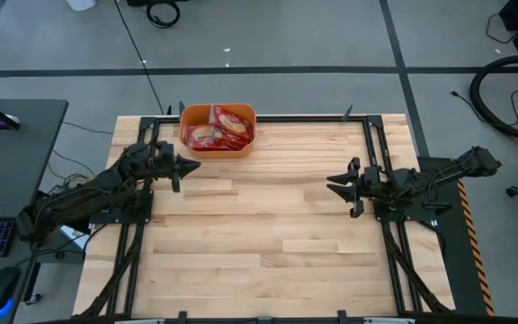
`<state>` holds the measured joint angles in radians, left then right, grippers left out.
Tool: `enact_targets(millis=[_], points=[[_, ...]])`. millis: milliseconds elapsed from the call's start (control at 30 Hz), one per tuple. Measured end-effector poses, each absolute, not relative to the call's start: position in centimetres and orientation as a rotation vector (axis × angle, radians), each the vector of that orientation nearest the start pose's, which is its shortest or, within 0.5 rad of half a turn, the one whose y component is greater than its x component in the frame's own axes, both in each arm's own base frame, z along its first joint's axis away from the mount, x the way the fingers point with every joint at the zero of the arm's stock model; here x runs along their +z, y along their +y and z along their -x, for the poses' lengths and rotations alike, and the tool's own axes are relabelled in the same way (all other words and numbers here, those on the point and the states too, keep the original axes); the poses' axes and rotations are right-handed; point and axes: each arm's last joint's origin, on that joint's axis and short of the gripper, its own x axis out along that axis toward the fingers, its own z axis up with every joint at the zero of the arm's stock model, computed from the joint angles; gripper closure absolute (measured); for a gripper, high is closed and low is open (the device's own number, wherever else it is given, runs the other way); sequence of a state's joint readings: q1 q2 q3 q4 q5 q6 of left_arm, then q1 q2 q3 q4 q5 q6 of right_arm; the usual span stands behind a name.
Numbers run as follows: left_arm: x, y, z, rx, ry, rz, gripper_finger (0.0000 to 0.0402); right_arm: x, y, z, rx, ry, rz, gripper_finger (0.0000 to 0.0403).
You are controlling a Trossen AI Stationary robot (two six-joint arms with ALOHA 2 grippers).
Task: Sort popcorn bags into baskets
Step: Return to Home Position
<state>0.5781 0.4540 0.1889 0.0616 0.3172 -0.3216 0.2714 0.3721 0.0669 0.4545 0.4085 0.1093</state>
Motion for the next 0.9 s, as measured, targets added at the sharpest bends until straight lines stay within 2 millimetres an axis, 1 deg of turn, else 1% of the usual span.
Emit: enact_targets(millis=[67, 300, 433, 533, 700, 900], points=[[19.4, 6.2, -11.2, 0.290, 0.134, 0.444, 0.0380, 19.7, 2.1, -11.8, -0.128, -0.149, -0.159, 0.0289], [19.4, 6.1, -11.2, 0.284, 0.137, 0.436, 0.0379, 19.7, 2.1, -11.8, -0.127, -0.149, -0.159, 0.0289], [20.0, 5.0, -11.1, 0.259, 0.088, 0.402, 0.0379, 19.7, 2.1, -11.8, -0.127, -0.148, -0.159, 0.0289], [20.7, 3.8, -10.8, 0.195, 0.033, 0.374, 0.0379, 19.9, 2.0, -11.6, -0.126, -0.163, -0.164, 0.0289], [21.5, 2.5, -10.2, 0.081, -0.037, 0.349, 0.0379, 20.8, 1.8, -10.7, -0.120, -0.258, -0.197, 0.0289], [22.3, 1.4, -9.3, -0.014, -0.118, 0.329, 0.0379, 22.1, 1.3, -9.0, -0.104, -0.406, -0.247, 0.0289]])
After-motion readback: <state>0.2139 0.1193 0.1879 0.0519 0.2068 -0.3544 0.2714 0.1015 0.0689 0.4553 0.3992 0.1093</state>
